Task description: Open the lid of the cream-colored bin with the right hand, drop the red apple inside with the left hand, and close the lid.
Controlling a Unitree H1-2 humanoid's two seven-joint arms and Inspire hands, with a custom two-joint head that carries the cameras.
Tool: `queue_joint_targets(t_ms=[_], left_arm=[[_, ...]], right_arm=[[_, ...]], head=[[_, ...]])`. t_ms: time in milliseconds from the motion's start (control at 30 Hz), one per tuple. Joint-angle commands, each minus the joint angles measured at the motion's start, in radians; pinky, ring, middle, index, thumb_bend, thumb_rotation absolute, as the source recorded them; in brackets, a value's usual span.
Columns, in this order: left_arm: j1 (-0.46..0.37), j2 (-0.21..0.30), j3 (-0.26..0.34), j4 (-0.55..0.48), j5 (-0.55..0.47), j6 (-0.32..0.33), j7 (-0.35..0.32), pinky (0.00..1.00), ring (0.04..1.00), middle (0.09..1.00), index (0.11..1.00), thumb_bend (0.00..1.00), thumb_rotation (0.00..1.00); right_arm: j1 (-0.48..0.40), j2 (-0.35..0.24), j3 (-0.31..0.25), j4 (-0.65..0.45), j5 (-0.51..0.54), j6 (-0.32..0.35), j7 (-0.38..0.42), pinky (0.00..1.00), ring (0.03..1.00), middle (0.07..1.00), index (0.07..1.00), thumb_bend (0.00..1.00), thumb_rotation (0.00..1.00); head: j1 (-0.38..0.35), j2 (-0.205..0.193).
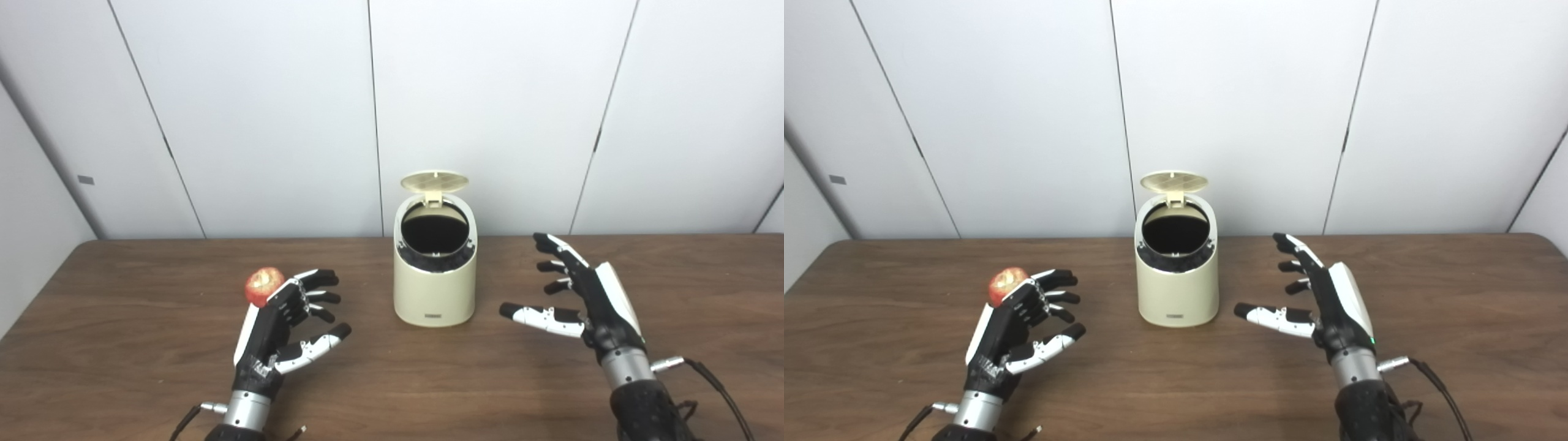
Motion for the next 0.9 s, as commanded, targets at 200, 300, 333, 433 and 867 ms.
queue_joint_targets(t_ms=[200, 300, 333, 433, 867], left_arm=[[0.038, -0.024, 0.023, -0.153, 0.281, -0.048, 0.177, 0.59, 0.693, 0.727, 0.724, 0.67, 0.05], [0.032, -0.005, 0.048, -0.208, 0.425, -0.026, 0.241, 0.66, 0.76, 0.792, 0.778, 0.68, 0.11], [0.029, 0.006, 0.054, -0.218, 0.456, -0.02, 0.253, 0.67, 0.78, 0.817, 0.801, 0.69, 0.1], [0.019, 0.036, 0.079, -0.239, 0.543, 0.032, 0.287, 0.73, 0.859, 0.903, 0.895, 0.74, 0.12], [-0.015, 0.143, 0.104, -0.137, 0.596, 0.136, 0.365, 0.75, 0.896, 0.944, 0.932, 0.82, 0.12]], right_arm=[[0.071, -0.013, -0.019, -0.032, 0.04, -0.095, -0.043, 0.63, 0.796, 0.868, 0.864, 0.85, 0.2], [0.084, -0.024, -0.023, -0.019, 0.05, -0.114, -0.051, 0.63, 0.79, 0.856, 0.861, 0.84, 0.18], [0.086, -0.027, -0.023, -0.016, 0.05, -0.115, -0.051, 0.63, 0.79, 0.854, 0.86, 0.84, 0.18], [0.09, -0.036, -0.021, -0.017, 0.047, -0.107, -0.046, 0.66, 0.798, 0.855, 0.864, 0.83, 0.21], [0.084, -0.036, -0.013, -0.066, 0.046, -0.066, -0.023, 0.63, 0.782, 0.843, 0.853, 0.84, 0.14]], head=[[0.102, -0.005], [0.133, -0.01], [0.147, -0.012], [0.172, -0.014], [0.178, -0.016]])
